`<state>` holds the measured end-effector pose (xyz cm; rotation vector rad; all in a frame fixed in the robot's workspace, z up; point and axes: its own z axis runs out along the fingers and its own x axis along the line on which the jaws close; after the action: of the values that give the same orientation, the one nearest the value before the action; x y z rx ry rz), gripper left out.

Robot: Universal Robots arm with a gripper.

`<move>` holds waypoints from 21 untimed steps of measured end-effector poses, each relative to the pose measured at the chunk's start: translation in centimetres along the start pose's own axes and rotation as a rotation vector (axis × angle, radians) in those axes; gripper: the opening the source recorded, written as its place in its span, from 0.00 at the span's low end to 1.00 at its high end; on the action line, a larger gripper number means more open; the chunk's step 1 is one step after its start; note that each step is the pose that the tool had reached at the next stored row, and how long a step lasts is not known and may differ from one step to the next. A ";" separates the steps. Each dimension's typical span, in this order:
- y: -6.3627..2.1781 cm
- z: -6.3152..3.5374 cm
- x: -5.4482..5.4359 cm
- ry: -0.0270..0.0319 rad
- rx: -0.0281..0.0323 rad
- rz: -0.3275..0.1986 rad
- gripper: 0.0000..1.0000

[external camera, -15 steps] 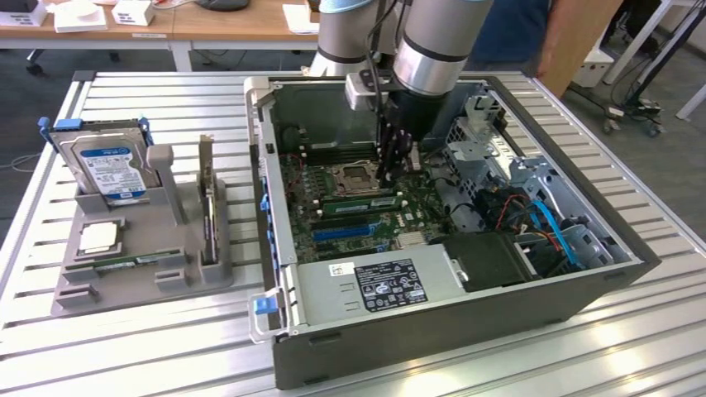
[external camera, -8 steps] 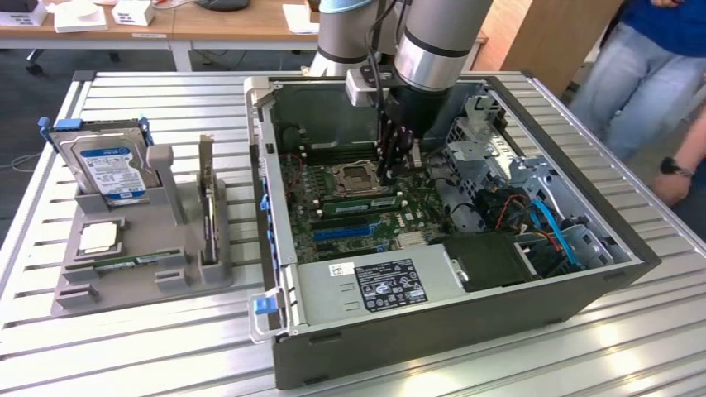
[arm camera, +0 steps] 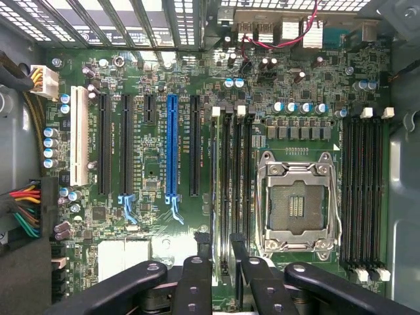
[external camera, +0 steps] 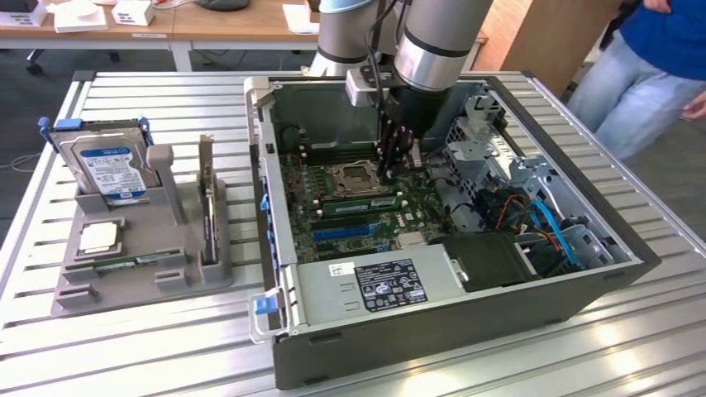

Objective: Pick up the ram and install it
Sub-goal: 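Press down the ram until it locks into place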

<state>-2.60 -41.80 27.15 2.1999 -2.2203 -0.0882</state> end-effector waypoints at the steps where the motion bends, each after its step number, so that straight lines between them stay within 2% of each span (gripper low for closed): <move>1: 0.00 0.00 0.0 0.0000 0.0000 0.000 0.24; 2: 0.00 0.00 0.0 -0.0001 0.0000 0.000 0.17; 3: 0.00 0.00 0.0 -0.0001 0.0000 0.000 0.17; 4: 0.00 0.00 0.0 -0.0001 0.0000 0.000 0.11; 5: 0.00 0.00 0.0 0.0000 0.0000 0.000 0.10; 13: -0.02 0.00 0.0 0.0000 0.0000 0.000 0.10; 21: -0.56 -0.03 0.0 0.0000 0.0001 0.000 0.10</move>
<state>-2.03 -41.80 27.15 2.1999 -2.2204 -0.0882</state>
